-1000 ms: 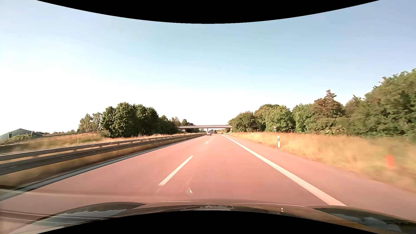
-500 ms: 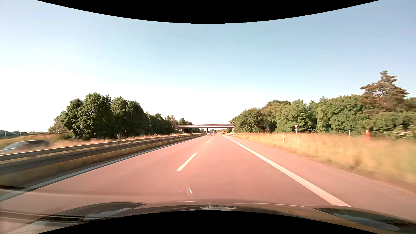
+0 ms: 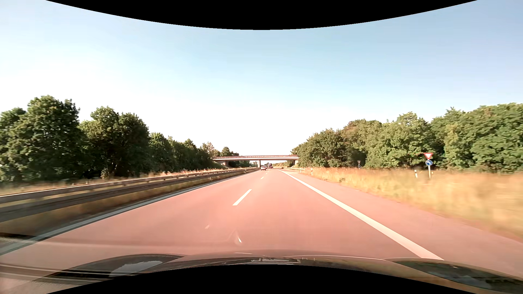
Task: Follow the waypoints while adhering to traffic rules and regulations
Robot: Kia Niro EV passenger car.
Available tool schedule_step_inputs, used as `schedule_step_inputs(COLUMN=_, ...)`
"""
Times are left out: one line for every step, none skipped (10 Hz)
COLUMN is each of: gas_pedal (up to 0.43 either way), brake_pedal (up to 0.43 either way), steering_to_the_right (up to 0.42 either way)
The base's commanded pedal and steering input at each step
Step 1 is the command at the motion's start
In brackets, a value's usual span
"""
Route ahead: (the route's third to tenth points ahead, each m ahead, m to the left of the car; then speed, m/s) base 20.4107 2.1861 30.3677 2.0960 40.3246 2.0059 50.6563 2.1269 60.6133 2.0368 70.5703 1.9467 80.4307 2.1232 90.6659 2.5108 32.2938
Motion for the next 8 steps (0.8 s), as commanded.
schedule_step_inputs(gas_pedal=0.299, brake_pedal=0.006, steering_to_the_right=-0.004)
schedule_step_inputs(gas_pedal=0.311, brake_pedal=0.006, steering_to_the_right=-0.004)
schedule_step_inputs(gas_pedal=0.311, brake_pedal=0.006, steering_to_the_right=-0.004)
schedule_step_inputs(gas_pedal=0.311, brake_pedal=0.006, steering_to_the_right=-0.004)
schedule_step_inputs(gas_pedal=0.311, brake_pedal=0.006, steering_to_the_right=-0.004)
schedule_step_inputs(gas_pedal=0.311, brake_pedal=0.006, steering_to_the_right=-0.004)
schedule_step_inputs(gas_pedal=0.311, brake_pedal=0.006, steering_to_the_right=-0.004)
schedule_step_inputs(gas_pedal=0.311, brake_pedal=0.006, steering_to_the_right=-0.004)
